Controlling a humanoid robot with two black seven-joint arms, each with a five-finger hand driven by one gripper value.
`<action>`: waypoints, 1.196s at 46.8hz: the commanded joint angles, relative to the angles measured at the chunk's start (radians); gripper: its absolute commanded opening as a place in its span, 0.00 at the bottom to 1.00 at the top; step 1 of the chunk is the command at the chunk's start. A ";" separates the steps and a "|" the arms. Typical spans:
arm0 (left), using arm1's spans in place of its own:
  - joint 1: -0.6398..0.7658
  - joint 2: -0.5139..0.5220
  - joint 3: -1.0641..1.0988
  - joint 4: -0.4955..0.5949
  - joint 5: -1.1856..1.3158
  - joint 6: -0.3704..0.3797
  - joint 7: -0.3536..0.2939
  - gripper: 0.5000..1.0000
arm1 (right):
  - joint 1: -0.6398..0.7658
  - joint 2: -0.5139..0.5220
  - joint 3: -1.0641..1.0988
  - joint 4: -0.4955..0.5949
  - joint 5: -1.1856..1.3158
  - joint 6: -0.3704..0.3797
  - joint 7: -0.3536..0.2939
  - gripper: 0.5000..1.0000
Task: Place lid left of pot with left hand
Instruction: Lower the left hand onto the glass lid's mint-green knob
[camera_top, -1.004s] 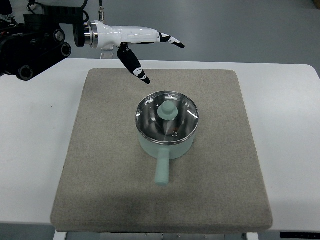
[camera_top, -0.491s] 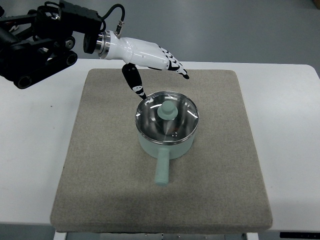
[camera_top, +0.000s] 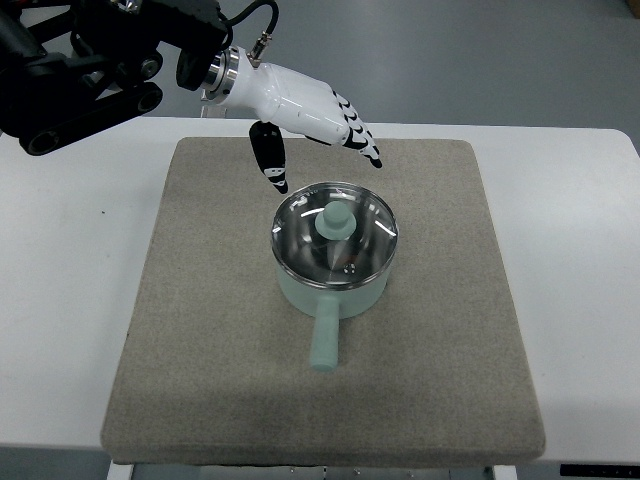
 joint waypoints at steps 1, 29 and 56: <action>0.001 -0.011 -0.001 -0.003 -0.001 0.001 0.000 0.99 | 0.000 0.000 0.000 0.001 -0.001 0.000 0.000 0.85; 0.019 -0.051 0.026 -0.038 0.002 -0.001 0.000 0.99 | 0.000 0.000 0.000 0.000 0.000 0.000 0.000 0.85; 0.001 -0.053 0.052 -0.038 0.077 -0.024 0.000 0.99 | 0.000 0.000 0.000 0.000 0.000 0.000 0.000 0.85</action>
